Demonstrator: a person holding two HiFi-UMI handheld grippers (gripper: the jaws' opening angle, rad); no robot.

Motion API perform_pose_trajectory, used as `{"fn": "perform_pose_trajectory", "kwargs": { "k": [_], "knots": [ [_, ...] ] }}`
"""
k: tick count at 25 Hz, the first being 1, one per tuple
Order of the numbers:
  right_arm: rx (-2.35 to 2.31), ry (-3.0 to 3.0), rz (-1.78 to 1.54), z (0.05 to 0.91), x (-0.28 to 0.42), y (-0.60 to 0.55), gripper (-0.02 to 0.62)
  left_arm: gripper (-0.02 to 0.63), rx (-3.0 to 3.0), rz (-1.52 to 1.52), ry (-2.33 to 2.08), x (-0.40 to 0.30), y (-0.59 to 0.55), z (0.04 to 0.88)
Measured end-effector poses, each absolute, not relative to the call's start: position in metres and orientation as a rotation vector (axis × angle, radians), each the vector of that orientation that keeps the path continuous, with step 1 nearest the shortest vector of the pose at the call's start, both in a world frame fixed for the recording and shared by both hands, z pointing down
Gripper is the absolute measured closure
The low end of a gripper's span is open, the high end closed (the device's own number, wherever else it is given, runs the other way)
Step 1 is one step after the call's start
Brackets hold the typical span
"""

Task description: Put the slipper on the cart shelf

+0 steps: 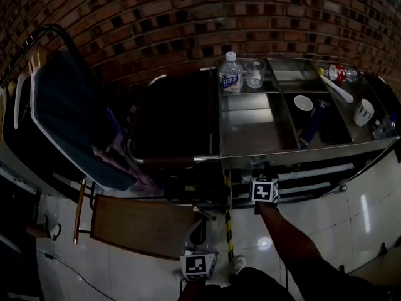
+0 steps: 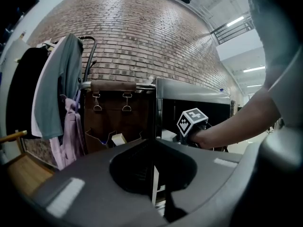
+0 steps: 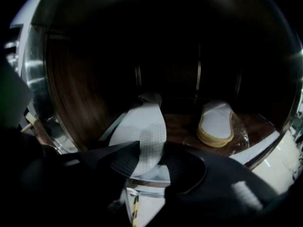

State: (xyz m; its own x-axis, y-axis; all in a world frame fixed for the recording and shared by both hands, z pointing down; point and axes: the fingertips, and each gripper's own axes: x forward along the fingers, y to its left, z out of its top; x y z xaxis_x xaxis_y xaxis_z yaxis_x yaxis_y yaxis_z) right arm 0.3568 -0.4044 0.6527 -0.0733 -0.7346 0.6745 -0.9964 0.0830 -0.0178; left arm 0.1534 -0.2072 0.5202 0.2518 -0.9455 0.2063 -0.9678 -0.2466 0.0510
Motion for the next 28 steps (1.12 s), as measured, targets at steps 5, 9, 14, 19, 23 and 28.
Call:
{"fn": "perform_pose_trajectory", "kwargs": {
  "k": [5, 9, 14, 19, 23, 28],
  "knots": [
    [1.721, -1.833, 0.622, 0.657, 0.362, -0.406, 0.436, 0.591, 2.347, 0.187, -1.811, 0.152, -0.202, 0.518],
    [1.731, -1.872, 0.536, 0.645, 0.357, -0.411, 0.426, 0.591, 2.331, 0.161, -1.816, 0.149, -0.199, 0.512],
    [1.749, -2.014, 0.516, 0.604, 0.346, -0.390, 0.380, 0.591, 2.315, 0.136, -1.811, 0.142, -0.194, 0.517],
    [1.757, -2.146, 0.437, 0.549, 0.328, -0.336, 0.446, 0.591, 2.340, 0.121, -1.799, 0.143, -0.193, 0.507],
    [1.761, -2.231, 0.366, 0.513, 0.312, -0.293, 0.532, 0.591, 2.374, 0.079, -1.794, 0.144, -0.195, 0.486],
    [1.714, -2.275, 0.227, 0.494, 0.290, -0.237, 0.592, 0.591, 2.430, 0.087, -1.740, 0.151, -0.188, 0.480]
  ]
}}
